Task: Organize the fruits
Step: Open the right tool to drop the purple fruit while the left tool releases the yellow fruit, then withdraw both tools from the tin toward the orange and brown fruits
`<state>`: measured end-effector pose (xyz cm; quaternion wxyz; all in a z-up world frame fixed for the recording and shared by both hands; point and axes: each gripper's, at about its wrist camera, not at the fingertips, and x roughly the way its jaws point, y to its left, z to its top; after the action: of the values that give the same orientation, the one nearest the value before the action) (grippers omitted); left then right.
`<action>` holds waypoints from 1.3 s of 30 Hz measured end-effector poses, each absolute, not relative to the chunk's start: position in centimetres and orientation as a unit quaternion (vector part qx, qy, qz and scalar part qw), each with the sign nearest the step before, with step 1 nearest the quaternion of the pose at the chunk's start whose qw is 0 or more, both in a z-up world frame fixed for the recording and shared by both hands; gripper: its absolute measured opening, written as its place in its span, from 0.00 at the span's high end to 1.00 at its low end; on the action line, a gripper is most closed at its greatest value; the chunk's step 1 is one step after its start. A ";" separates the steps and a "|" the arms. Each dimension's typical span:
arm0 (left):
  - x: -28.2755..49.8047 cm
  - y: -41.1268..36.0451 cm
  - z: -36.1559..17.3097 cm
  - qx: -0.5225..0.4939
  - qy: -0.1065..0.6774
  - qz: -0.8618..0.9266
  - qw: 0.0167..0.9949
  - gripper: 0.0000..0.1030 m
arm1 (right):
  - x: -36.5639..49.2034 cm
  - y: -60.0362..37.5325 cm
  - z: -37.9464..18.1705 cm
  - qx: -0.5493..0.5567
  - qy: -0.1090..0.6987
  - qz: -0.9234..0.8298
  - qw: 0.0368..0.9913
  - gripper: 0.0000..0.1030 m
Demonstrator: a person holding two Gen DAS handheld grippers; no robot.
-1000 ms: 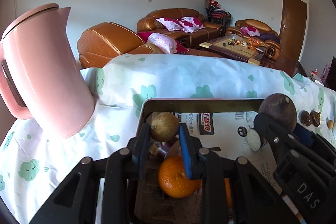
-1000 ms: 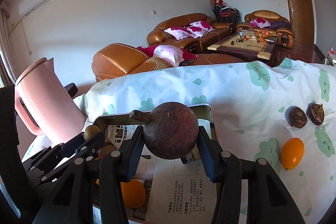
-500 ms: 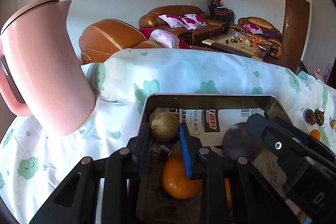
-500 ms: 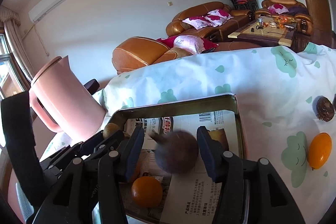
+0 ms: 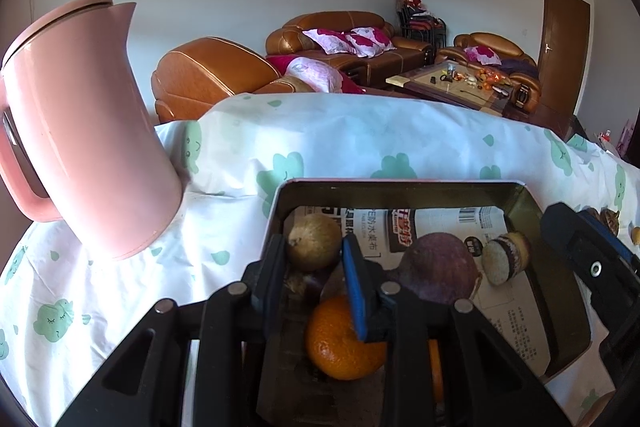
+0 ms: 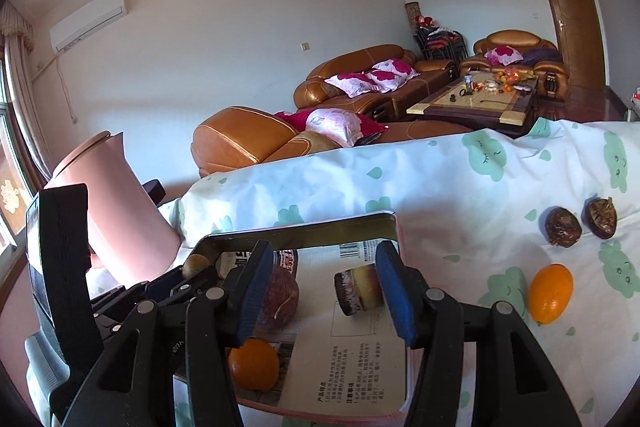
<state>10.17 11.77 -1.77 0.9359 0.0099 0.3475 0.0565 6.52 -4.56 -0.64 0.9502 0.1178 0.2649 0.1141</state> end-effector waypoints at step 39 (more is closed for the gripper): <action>5.6 8.7 -0.9 -0.011 0.277 0.058 0.959 0.00 | 1.0 -9.3 -0.3 0.072 0.233 0.041 0.969 0.27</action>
<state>5.57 8.73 -0.93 0.9591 -0.0108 0.2768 0.0581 0.97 -9.34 -0.32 0.9690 0.0716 0.2330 0.0410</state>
